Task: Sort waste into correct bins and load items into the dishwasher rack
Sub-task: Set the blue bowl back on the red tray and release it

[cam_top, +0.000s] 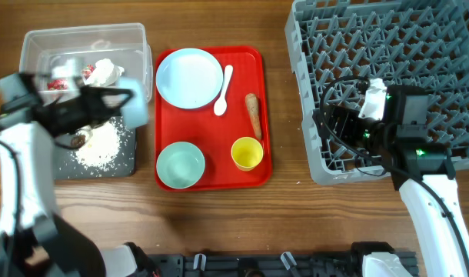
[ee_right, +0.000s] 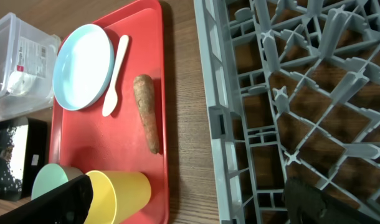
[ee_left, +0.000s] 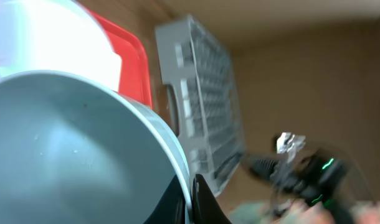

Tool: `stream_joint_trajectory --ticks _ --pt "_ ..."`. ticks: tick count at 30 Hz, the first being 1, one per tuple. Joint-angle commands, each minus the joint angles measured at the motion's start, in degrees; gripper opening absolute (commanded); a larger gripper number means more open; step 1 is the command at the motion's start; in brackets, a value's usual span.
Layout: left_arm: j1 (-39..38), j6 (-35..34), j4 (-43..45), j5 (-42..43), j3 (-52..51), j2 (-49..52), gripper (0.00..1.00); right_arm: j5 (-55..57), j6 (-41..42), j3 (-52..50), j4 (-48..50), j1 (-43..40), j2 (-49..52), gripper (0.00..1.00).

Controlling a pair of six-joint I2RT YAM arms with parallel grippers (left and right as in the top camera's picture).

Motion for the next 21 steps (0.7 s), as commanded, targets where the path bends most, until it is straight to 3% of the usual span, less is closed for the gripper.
stream_joint_trajectory --ticks 1,6,10,16,21 --pt "-12.39 -1.44 3.54 -18.05 0.74 -5.99 0.04 0.76 0.35 1.01 0.35 0.26 0.5 1.0" --pt "-30.23 -4.98 6.29 -43.19 0.74 -5.33 0.04 0.74 0.37 1.01 0.33 0.26 0.87 1.0" --pt "-41.27 -4.98 8.7 -57.79 0.74 -1.86 0.04 0.74 0.39 1.01 0.33 0.28 1.49 1.0" --pt "-51.71 -4.98 11.65 -70.38 0.74 5.95 0.04 0.72 0.44 1.01 0.31 0.28 2.58 1.0" --pt "-54.71 -5.01 11.39 -75.95 0.74 11.13 0.04 0.74 0.39 1.01 -0.07 0.26 2.95 1.0"
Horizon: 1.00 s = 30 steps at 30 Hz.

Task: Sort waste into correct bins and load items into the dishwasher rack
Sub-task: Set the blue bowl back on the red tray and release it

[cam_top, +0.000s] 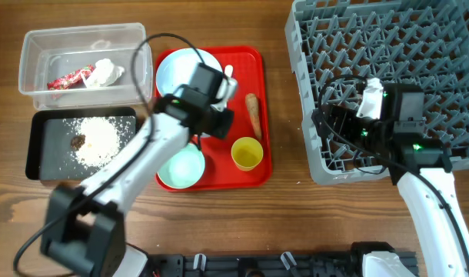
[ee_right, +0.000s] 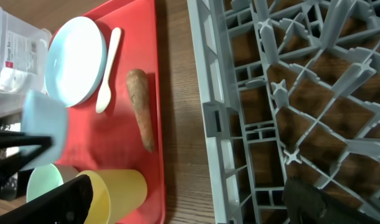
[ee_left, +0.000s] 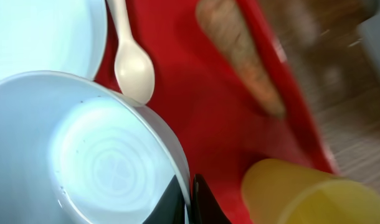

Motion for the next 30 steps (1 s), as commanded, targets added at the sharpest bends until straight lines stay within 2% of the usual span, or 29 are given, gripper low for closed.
stream_joint_trajectory --ticks 1,6,9,11,16,19,26,30 --pt "-1.66 -0.57 0.04 -9.14 0.61 3.96 0.04 0.72 0.39 1.01 -0.11 0.26 0.7 1.0" --pt "-1.64 -0.55 0.07 -9.09 0.61 7.58 0.04 0.72 0.39 0.98 -0.11 0.28 0.7 1.0" --pt "-1.64 -0.52 0.07 -9.07 0.61 8.48 0.08 0.72 0.39 0.96 -0.11 0.28 0.7 1.0" --pt "-1.66 -0.55 0.07 -9.09 0.61 8.57 0.15 0.72 0.42 0.96 -0.13 0.28 0.7 1.0" --pt "-1.64 -0.72 0.31 -9.07 0.81 8.5 0.37 0.74 0.39 0.96 -0.09 0.28 0.7 1.0" --pt "-1.46 -3.37 -1.22 -8.83 2.73 7.69 0.5 0.74 0.39 0.96 -0.09 0.28 0.7 1.0" --pt "-1.49 -4.0 -2.99 -4.57 10.36 4.31 0.71 0.76 0.37 0.96 -0.02 0.26 0.7 1.0" --pt "-1.51 -4.04 0.5 1.36 12.17 4.22 0.74 0.74 0.39 0.96 0.09 0.26 0.7 1.0"
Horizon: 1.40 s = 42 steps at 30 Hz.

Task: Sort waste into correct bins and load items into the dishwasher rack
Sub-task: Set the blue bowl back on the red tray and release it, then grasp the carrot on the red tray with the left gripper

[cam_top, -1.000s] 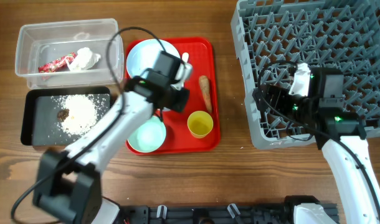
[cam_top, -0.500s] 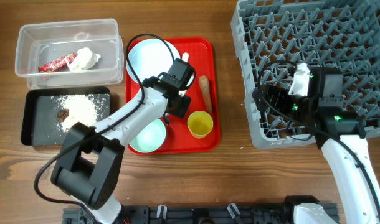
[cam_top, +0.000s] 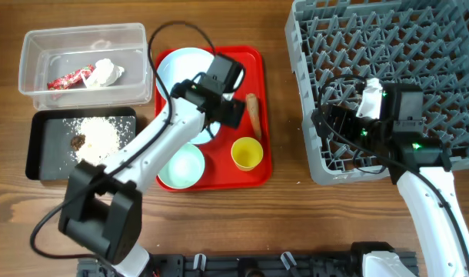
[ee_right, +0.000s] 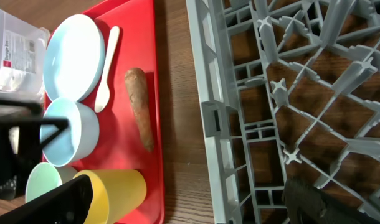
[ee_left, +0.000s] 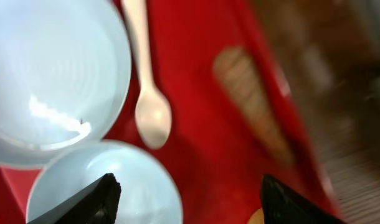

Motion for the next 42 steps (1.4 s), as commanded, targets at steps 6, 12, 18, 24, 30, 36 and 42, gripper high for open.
stream_joint_trajectory --ticks 6,12,18,24,30,36,42 --pt "-0.37 -6.51 5.05 8.37 2.03 0.02 0.72 0.72 0.42 0.96 0.15 0.28 0.39 1.0" --pt "-0.7 -15.69 8.31 7.58 1.99 6.69 0.68 0.72 0.39 0.96 0.28 0.26 0.39 1.0" --pt "-1.11 -22.43 11.3 5.18 1.99 13.11 0.69 0.74 0.37 0.96 0.22 0.28 0.39 1.0" --pt "-2.36 -23.58 14.23 6.45 1.99 16.15 0.68 0.74 0.37 0.96 0.31 0.26 0.39 1.0" --pt "-3.67 -23.71 15.85 5.79 1.99 16.94 0.66 0.74 0.33 0.96 0.35 0.26 0.39 1.0" --pt "-3.74 -23.74 15.8 3.56 1.99 17.92 0.59 0.76 0.24 0.96 0.35 0.26 0.39 1.0" --pt "-3.74 -25.49 15.82 2.62 1.99 18.23 0.54 0.96 0.22 0.96 0.33 0.26 0.39 1.0"
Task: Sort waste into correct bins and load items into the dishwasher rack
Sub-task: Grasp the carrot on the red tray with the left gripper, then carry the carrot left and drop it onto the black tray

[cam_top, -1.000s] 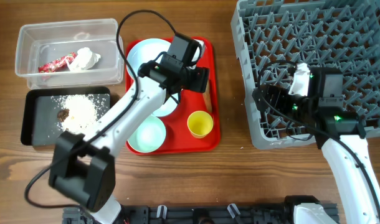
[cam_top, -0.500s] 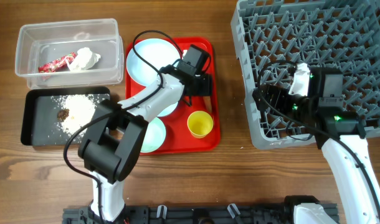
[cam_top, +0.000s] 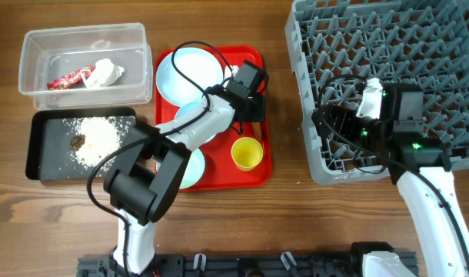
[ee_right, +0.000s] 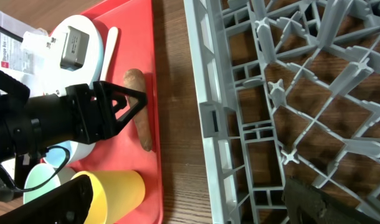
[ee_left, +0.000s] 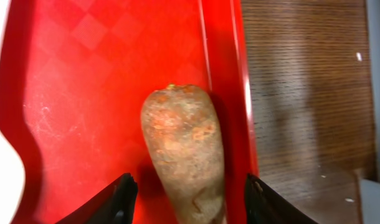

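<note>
A brown carrot (ee_left: 184, 143) lies along the right rim of the red tray (cam_top: 219, 173). My left gripper (ee_left: 191, 202) is open low over it, one finger on each side, not touching it. In the right wrist view the left gripper (ee_right: 124, 106) stands at the carrot's (ee_right: 143, 134) upper end. The tray also holds a light blue plate (cam_top: 184, 65), a light blue bowl (cam_top: 187, 111), a green bowl (cam_top: 192, 165) and a yellow cup (cam_top: 246, 152). My right gripper (ee_right: 190, 205) is open and holds nothing, over the left edge of the grey dishwasher rack (cam_top: 388, 46).
At the far left a clear bin (cam_top: 34, 46) holds wrappers and crumpled paper. Below it a black bin (cam_top: 42, 165) holds white crumbs. Bare wood separates the tray from the rack. My left arm stretches across the tray's lower left.
My left gripper, then open beside the blue bowl and the spoon, has moved right and now straddles the carrot, still open. The right arm has not moved.
My left gripper held the blue bowl tilted over the bins at the left. Then it had the bowl over the tray. Then the bowl stood on the tray and the gripper was open. Now it is at the carrot.
</note>
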Tool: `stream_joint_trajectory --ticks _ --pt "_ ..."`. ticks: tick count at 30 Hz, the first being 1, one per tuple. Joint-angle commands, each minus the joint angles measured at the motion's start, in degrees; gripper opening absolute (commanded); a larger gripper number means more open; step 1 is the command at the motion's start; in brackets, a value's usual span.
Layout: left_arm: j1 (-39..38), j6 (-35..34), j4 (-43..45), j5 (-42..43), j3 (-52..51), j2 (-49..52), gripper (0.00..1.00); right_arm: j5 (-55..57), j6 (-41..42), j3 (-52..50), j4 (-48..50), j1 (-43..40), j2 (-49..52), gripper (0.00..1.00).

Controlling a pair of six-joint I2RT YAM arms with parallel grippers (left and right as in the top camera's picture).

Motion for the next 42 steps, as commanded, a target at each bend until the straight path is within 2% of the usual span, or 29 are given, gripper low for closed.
stream_joint_trajectory --ticks 1,9,11,14,16,22,31,34,37,42 --pt "0.04 -1.9 0.24 -1.84 0.37 1.14 0.54 0.59 0.22 0.96 0.28 0.26 0.39 1.0" --pt "0.04 -1.86 0.48 -1.84 0.35 4.22 0.56 0.59 0.2 0.96 0.24 0.26 0.39 1.0" --pt "0.04 -1.88 0.72 -1.84 0.37 4.48 0.45 0.59 0.22 0.96 0.13 0.26 0.39 1.0" --pt "0.04 -1.88 1.2 -1.81 0.37 4.48 0.14 0.59 0.24 0.96 0.09 0.26 0.39 1.0" --pt "0.04 -1.88 1.29 -1.77 0.37 4.42 0.04 0.59 0.22 0.96 0.09 0.26 0.39 1.0" --pt "0.2 -1.79 1.05 -1.2 1.05 1.33 0.04 0.59 0.22 0.96 0.11 0.26 0.39 1.0" --pt "5.55 -1.4 -2.78 -1.25 2.54 -15.74 0.04 0.63 0.2 0.96 0.11 0.26 0.39 1.0" --pt "9.27 -1.42 -7.02 -3.17 2.54 -22.8 0.04 1.53 0.22 0.96 0.07 0.26 0.39 1.0" --pt "15.45 -1.49 -14.71 -9.53 2.54 -29.51 0.04 1.64 0.22 0.96 -0.02 0.26 0.39 0.99" --pt "27.17 -4.79 -24.96 -16.68 2.51 -33.38 0.04 1.64 0.24 0.96 0.28 0.26 0.39 1.0"
